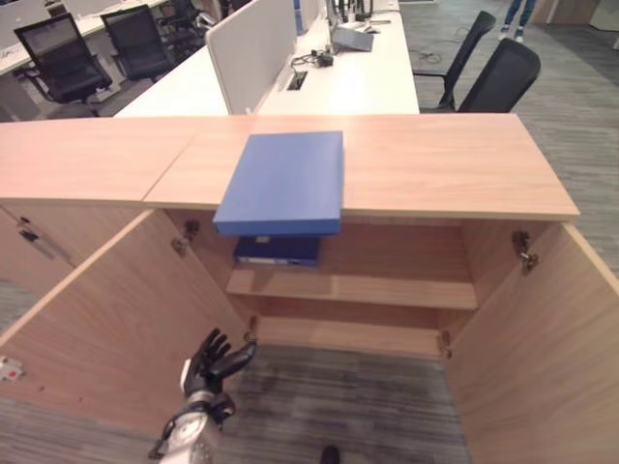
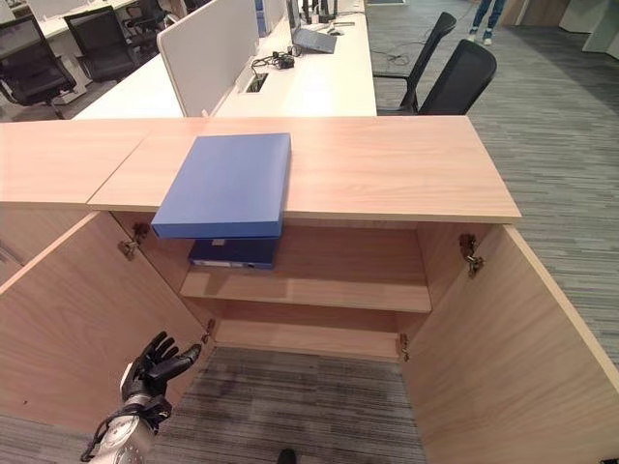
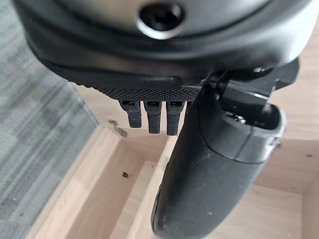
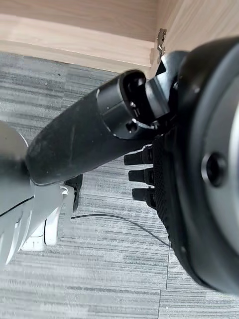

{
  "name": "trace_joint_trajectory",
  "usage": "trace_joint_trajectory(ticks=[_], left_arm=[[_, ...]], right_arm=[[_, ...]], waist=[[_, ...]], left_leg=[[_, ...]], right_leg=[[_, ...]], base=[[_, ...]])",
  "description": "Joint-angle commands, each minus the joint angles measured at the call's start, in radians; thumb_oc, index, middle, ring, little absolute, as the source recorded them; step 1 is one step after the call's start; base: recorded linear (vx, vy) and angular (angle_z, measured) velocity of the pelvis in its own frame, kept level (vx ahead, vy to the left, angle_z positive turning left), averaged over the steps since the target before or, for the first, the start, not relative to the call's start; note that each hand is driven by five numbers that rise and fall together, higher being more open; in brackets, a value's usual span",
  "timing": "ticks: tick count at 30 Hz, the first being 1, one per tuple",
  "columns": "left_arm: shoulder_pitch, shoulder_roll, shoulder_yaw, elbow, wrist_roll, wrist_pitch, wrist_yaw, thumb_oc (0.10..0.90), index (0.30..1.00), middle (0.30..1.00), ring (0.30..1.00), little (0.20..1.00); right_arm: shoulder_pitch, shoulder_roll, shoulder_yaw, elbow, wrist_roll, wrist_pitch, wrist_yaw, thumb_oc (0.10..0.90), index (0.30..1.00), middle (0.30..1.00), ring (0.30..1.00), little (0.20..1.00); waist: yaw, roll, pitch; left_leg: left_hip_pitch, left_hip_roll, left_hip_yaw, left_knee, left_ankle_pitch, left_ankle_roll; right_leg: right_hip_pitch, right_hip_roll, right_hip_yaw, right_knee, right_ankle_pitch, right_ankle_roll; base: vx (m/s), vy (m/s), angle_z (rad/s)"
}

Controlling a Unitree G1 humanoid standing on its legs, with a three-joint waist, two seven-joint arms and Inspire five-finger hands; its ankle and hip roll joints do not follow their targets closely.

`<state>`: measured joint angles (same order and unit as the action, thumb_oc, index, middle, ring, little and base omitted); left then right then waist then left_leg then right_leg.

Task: Put the empty folder in the office cabinet

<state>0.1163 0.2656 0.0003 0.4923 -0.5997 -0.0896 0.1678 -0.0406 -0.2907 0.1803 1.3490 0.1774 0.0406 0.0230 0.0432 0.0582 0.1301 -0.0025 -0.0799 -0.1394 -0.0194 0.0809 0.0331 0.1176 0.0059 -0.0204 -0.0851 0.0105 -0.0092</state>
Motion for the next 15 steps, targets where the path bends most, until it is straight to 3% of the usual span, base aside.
trace_joint_trajectory(ticks=[1,6,7,9,10,11,15], left_arm=[[0.003,0.033,0.031,-0.085,0.102,-0.052,0.004,0.800,0.900,0.900,0.900,0.900],[0.041,0.078,0.106,-0.211,0.245,-0.057,0.051,0.800,0.900,0.900,0.900,0.900],[0.043,0.103,0.154,-0.278,0.330,-0.071,0.115,0.800,0.900,0.900,0.900,0.900],[0.048,0.109,0.180,-0.323,0.367,-0.076,0.145,0.800,0.900,0.900,0.900,0.900],[0.040,0.131,0.224,-0.365,0.467,-0.074,0.216,0.800,0.900,0.900,0.900,0.900],[0.041,0.130,0.225,-0.368,0.469,-0.072,0.217,0.800,0.900,0.900,0.900,0.900],[-0.017,0.203,0.317,-0.463,0.708,-0.052,0.401,0.800,0.900,0.900,0.900,0.900]], right_arm=[[-0.004,-0.010,0.009,0.016,-0.033,0.006,0.005,0.800,0.900,0.900,0.900,0.900],[-0.007,0.000,-0.005,0.006,-0.031,0.006,0.004,0.800,0.900,0.900,0.900,0.900],[-0.008,0.011,-0.001,0.004,-0.035,0.007,0.000,0.800,0.900,0.900,0.900,0.900],[-0.007,0.015,0.001,0.001,-0.035,0.008,-0.005,0.800,0.900,0.900,0.900,0.900],[-0.007,0.024,0.003,-0.001,-0.032,0.005,-0.008,0.800,0.900,0.900,0.900,0.900],[-0.007,0.025,0.004,-0.001,-0.032,0.005,-0.008,0.800,0.900,0.900,0.900,0.900],[-0.004,0.046,0.025,-0.001,-0.035,-0.007,-0.023,0.800,0.900,0.900,0.900,0.900]], waist=[[0.030,-0.037,-0.018],[0.049,-0.035,-0.030],[0.057,-0.041,-0.035],[0.060,-0.045,-0.037],[0.064,-0.048,-0.044],[0.064,-0.049,-0.043],[0.067,-0.055,-0.066]], left_leg=[[-0.115,-0.043,-0.007,0.111,-0.089,0.006],[-0.105,-0.045,0.003,0.087,-0.105,0.025],[-0.099,-0.048,0.001,0.074,-0.107,0.030],[-0.094,-0.049,0.000,0.066,-0.107,0.032],[-0.081,-0.049,-0.001,0.050,-0.107,0.033],[-0.079,-0.049,-0.001,0.048,-0.106,0.033],[-0.033,-0.044,-0.006,-0.007,-0.099,0.032]], right_leg=[[-0.008,-0.043,0.032,0.068,-0.078,0.065],[-0.017,-0.065,0.042,0.065,-0.078,0.083],[-0.023,-0.069,0.044,0.069,-0.075,0.087],[-0.024,-0.070,0.045,0.070,-0.074,0.087],[-0.019,-0.071,0.045,0.066,-0.073,0.087],[-0.018,-0.071,0.045,0.065,-0.073,0.087],[-0.002,-0.070,0.041,0.046,-0.069,0.093]], base=[[0.09,0.140,-0.28],[0.08,0.112,-0.14],[0.05,0.055,-0.15],[0.05,0.026,-0.02],[0.06,0.018,0.01],[0.07,0.010,-0.04],[0.07,-0.004,-0.02]])
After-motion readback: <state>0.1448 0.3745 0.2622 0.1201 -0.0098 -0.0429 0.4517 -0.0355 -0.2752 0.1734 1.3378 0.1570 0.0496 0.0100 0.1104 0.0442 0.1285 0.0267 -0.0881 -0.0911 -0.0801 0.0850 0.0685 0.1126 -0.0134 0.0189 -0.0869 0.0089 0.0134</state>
